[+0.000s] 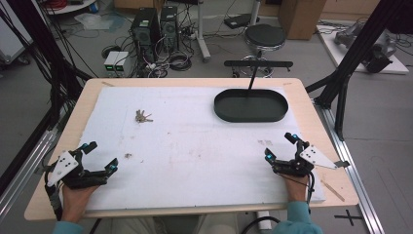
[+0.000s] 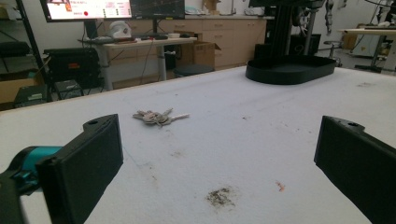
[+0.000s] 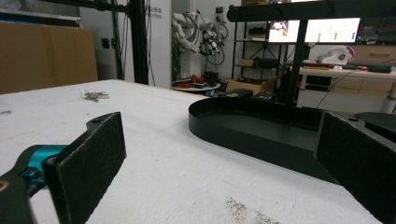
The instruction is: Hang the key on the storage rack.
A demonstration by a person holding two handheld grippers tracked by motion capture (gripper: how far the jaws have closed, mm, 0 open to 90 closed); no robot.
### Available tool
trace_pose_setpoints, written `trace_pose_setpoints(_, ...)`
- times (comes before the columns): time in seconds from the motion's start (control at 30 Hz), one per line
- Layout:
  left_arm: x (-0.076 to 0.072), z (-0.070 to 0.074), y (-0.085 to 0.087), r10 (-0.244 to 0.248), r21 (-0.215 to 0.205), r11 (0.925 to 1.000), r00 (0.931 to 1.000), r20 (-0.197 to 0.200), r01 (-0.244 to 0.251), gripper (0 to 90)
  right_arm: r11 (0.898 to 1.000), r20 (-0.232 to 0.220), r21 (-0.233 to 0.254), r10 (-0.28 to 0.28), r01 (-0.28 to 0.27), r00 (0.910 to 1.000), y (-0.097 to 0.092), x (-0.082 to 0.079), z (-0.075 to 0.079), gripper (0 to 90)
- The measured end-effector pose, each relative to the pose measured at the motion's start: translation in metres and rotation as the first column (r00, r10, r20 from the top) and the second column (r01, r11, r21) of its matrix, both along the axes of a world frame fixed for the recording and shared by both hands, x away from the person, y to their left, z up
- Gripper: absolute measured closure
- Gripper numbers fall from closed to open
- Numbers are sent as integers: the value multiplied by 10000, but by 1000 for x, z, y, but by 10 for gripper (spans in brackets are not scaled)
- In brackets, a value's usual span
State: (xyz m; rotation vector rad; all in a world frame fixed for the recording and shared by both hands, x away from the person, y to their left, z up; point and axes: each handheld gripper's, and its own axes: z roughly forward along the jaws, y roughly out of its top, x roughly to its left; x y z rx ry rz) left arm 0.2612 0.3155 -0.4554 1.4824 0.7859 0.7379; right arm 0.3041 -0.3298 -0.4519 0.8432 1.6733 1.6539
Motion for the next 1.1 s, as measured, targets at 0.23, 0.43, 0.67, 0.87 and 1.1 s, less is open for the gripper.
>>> trace_pose_setpoints(0.23, 1, 0, 1, 23, -59, 10000, 10000, -67, -24, 17, 10000, 28, -89, -19, 19, 10000, 1, -1, 0, 13)
trace_pose_setpoints(0.43, 1, 0, 1, 140, -165, 9998, 9998, -149, -142, 17, 9999, 17, -135, -43, 43, 10000, 2, -1, 0, 13)
trace_pose_setpoints(0.67, 7, 9, 1, 467, 343, 9984, 9977, -486, -450, 17, 9999, 22, -87, -70, 70, 10000, 1, 0, 0, 13)
trace_pose_setpoints(0.87, 27, 51, 0, 554, 1021, 9937, 9941, -934, -457, 17, 9999, -11, -127, -68, 68, 10000, 2, 0, 0, 13)
trace_pose_setpoints(1.1, 70, 105, -7, 378, 2040, 9790, 9849, -1689, -26, 17, 9999, -1, -141, -66, 66, 10000, 2, 0, 0, 13)
